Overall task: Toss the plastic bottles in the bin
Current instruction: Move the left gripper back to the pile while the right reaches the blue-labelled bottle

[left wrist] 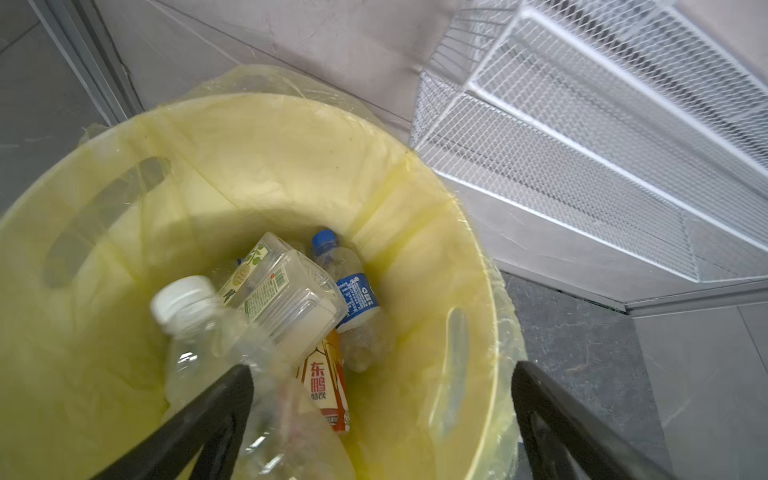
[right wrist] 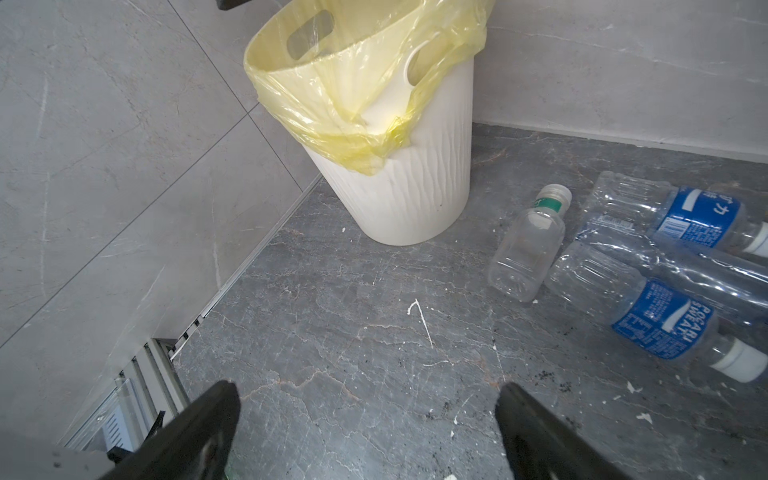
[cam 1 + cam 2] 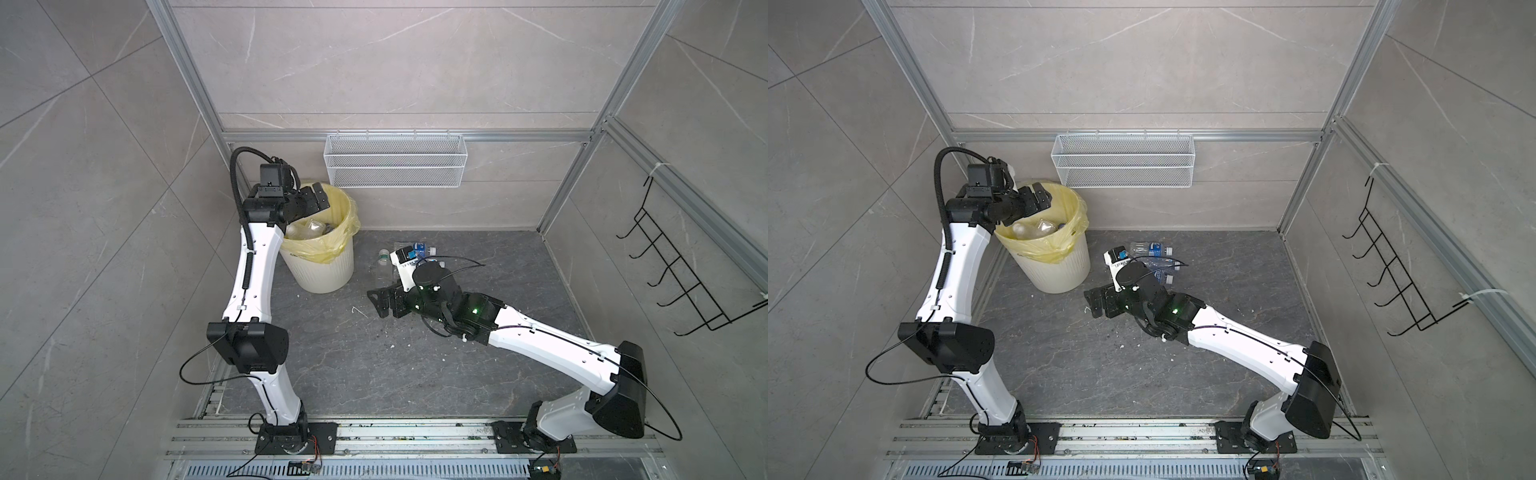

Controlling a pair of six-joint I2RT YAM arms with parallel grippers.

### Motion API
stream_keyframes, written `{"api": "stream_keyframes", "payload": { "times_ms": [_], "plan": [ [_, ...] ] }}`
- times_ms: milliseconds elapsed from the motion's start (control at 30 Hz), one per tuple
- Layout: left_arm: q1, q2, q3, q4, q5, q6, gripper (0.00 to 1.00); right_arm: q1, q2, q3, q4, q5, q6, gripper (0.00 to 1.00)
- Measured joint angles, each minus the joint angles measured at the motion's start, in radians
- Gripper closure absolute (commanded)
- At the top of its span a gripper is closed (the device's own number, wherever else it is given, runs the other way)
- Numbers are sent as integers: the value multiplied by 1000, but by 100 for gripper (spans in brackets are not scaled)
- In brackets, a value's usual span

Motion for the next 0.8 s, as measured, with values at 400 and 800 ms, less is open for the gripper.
{"api": "stream_keyframes", "payload": {
  "times_ms": [400, 800],
  "plan": [
    [-205, -255, -227, 154, -16, 31, 0, -56, 8, 2, -66, 166, 2, 0],
    [-447, -323, -686, 306, -54, 47, 0, -425, 179, 29, -127, 68, 93, 0]
  ]
}}
